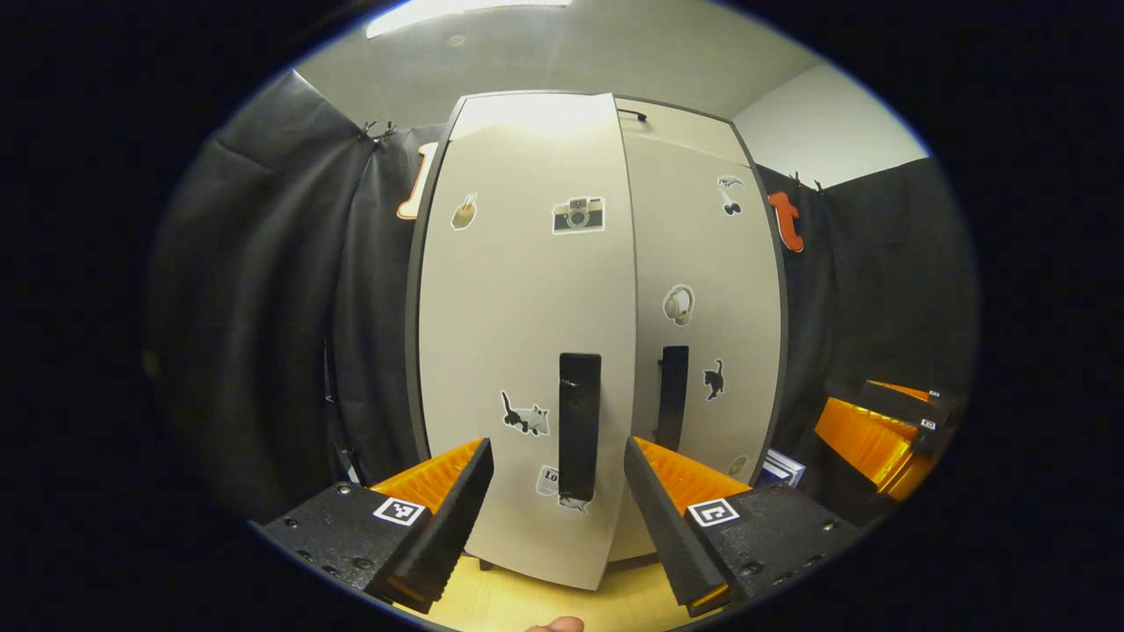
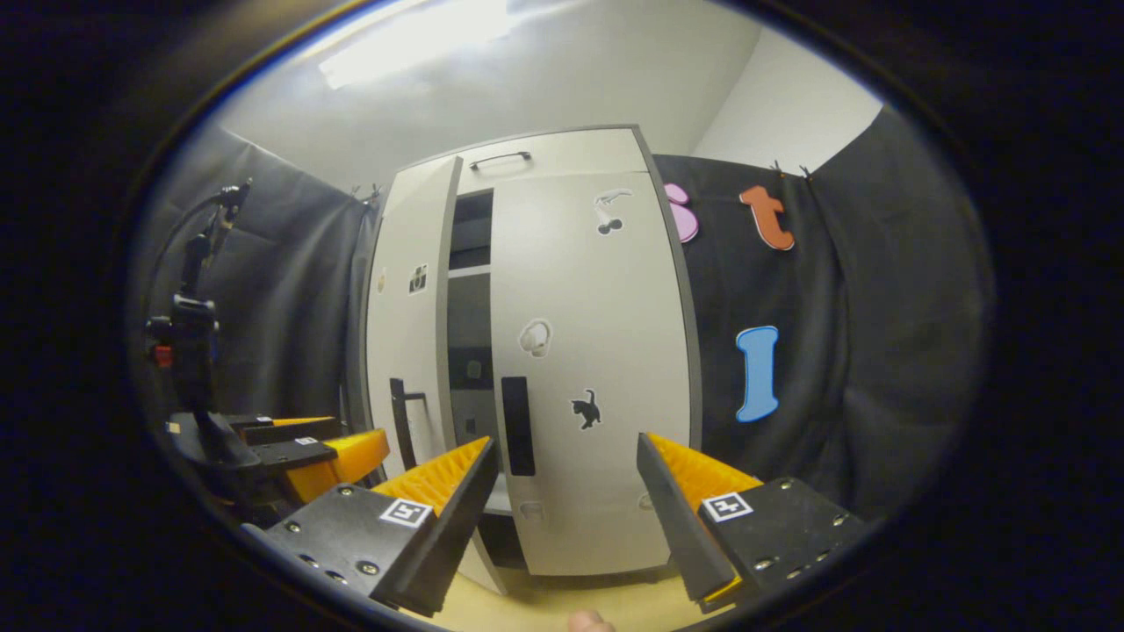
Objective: Grasp the bottle in the cabinet with the left hand and place it on the coaster, then close the right door with the right hand and the left door with the left hand.
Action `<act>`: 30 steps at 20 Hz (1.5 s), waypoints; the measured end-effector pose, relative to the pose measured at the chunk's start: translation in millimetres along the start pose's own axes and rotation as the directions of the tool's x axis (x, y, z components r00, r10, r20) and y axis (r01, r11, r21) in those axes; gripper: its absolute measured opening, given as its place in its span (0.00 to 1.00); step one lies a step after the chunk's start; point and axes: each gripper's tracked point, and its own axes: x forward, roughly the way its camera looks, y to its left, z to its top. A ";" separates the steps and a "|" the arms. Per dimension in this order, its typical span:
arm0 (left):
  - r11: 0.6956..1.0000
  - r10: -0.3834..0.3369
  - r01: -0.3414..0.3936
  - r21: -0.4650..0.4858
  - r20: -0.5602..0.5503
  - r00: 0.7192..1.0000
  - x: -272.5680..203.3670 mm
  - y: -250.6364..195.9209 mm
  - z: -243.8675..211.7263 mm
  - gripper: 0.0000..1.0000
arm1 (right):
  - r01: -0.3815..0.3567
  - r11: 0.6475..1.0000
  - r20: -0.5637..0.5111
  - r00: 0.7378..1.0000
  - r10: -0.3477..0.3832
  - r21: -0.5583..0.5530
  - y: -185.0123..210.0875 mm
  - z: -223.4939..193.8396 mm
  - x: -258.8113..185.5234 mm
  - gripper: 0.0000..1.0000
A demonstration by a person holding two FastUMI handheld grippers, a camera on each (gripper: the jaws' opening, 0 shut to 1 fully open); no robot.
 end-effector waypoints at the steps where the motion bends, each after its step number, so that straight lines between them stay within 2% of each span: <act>1: 1.000 0.001 -0.001 -0.001 0.011 1.000 -0.4 -1.8 2.3 0.93 | 0.005 1.000 0.003 1.000 -0.005 0.000 -1.0 1.0 0.2 0.96; 6: 1.000 0.016 -0.015 -0.024 0.043 0.999 -1.2 -11.4 14.3 0.93 | 0.031 1.000 0.038 0.999 -0.030 -0.006 -8.9 11.5 -3.7 0.96; 12: 0.998 0.038 -0.037 -0.041 0.033 0.999 -3.7 -9.9 8.1 0.93 | 0.062 0.998 0.079 0.995 -0.062 -0.001 -20.0 25.5 -8.1 0.96; 14: 0.998 0.038 -0.036 -0.050 0.033 0.999 -4.1 -10.9 7.9 0.93 | 0.059 0.998 0.091 0.994 -0.058 -0.006 -20.3 28.1 -9.9 0.96; 15: 0.998 0.037 -0.035 -0.055 0.036 0.999 -3.6 -11.3 7.6 0.88 | 0.059 0.998 0.094 0.994 -0.059 -0.005 -20.6 28.8 -10.4 0.96; 16: 0.998 0.038 -0.036 -0.058 0.038 0.999 -3.2 -11.1 7.8 0.93 | 0.058 0.998 0.097 0.994 -0.057 -0.005 -20.8 29.8 -11.3 0.96; 21: 0.997 0.049 -0.047 -0.053 0.045 0.998 -4.4 -9.5 8.5 0.93 | 0.061 0.998 0.105 0.993 -0.059 -0.012 -23.0 33.5 -12.7 0.96; 22: 0.997 0.051 -0.049 -0.053 0.045 0.998 -4.6 -9.1 9.3 0.93 | 0.061 0.998 0.105 0.993 -0.059 -0.011 -22.9 33.7 -13.8 0.92; 30: 0.998 0.052 -0.050 -0.049 0.042 0.998 -5.0 -9.6 8.4 0.93 | 0.055 0.998 0.094 0.994 -0.053 -0.012 -23.9 33.9 -15.9 0.92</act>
